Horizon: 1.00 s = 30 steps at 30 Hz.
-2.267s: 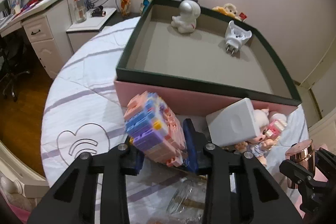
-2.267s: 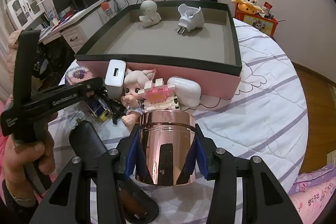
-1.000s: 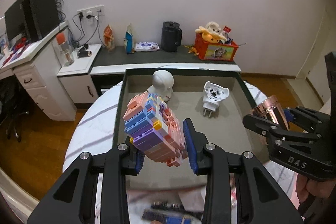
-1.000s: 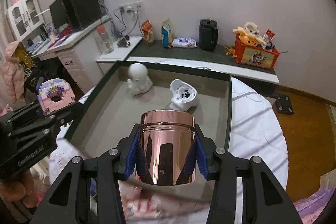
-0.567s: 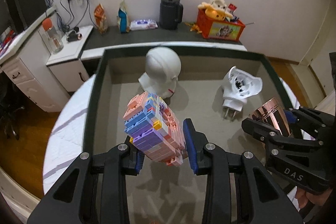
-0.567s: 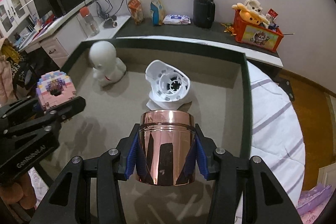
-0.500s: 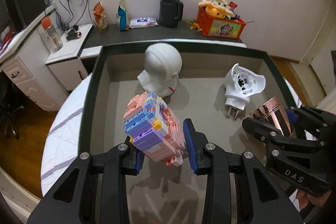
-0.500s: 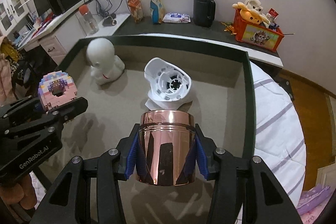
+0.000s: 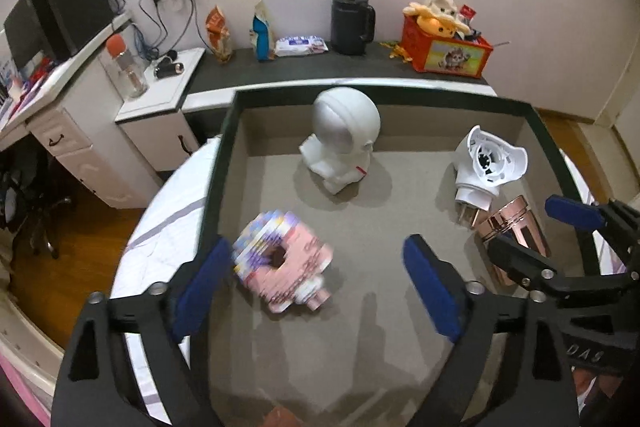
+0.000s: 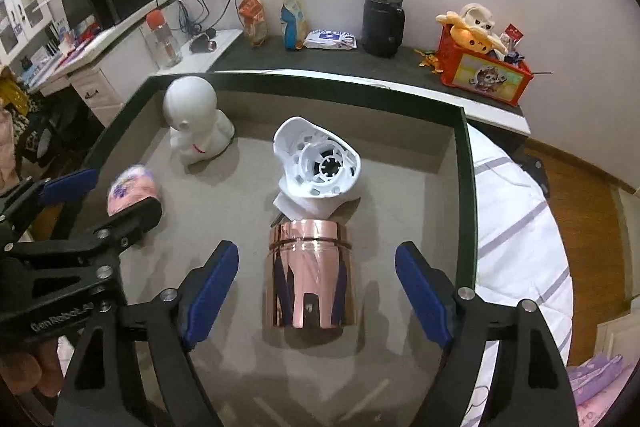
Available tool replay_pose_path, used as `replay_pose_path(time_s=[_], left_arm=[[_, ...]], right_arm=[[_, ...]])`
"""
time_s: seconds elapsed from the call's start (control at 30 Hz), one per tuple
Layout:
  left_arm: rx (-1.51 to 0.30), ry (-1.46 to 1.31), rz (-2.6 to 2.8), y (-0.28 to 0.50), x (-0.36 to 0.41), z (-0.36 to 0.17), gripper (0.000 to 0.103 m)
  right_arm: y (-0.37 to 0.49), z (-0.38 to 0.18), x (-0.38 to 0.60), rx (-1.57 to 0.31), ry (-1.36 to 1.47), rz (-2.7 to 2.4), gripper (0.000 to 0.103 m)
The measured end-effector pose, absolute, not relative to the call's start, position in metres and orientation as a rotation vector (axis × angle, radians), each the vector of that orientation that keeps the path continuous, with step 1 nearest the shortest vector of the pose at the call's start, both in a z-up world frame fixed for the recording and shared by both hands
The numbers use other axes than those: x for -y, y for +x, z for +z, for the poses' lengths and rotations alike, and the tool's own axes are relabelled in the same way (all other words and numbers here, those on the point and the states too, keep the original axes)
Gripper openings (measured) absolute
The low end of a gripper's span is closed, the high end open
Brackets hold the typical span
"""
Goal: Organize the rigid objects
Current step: 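Carry the cup and block toy into the pink box and release them, then withdraw both tools from the box toward the remaining items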
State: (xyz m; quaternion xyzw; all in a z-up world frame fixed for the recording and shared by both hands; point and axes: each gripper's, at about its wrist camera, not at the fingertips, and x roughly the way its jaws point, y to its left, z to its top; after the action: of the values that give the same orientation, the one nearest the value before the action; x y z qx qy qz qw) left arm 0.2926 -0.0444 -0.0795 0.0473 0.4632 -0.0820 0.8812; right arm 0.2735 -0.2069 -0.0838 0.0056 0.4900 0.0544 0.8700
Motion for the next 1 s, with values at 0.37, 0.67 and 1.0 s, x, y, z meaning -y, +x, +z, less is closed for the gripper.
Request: replay_pose_path(time_s=[0.37, 0.67, 1.0], left_arm=[[-0.837, 0.035, -0.118, 0.214, 0.004, -0.015, 0.103], [-0.723, 0.021, -0.083, 0.101, -0.019, 0.03, 0.103], [-0.681, 0.014, -0.076, 0.005, -0.019, 0.033, 0.103]], right_arm=[[0.21, -0.037, 0.233, -0.935, 0.167, 0.102, 0.085], [0.107, 0.024, 0.234, -0.783, 0.162, 0.094, 0.085], [-0.002, 0.041, 0.223, -0.69, 0.123, 0.129, 0.085]])
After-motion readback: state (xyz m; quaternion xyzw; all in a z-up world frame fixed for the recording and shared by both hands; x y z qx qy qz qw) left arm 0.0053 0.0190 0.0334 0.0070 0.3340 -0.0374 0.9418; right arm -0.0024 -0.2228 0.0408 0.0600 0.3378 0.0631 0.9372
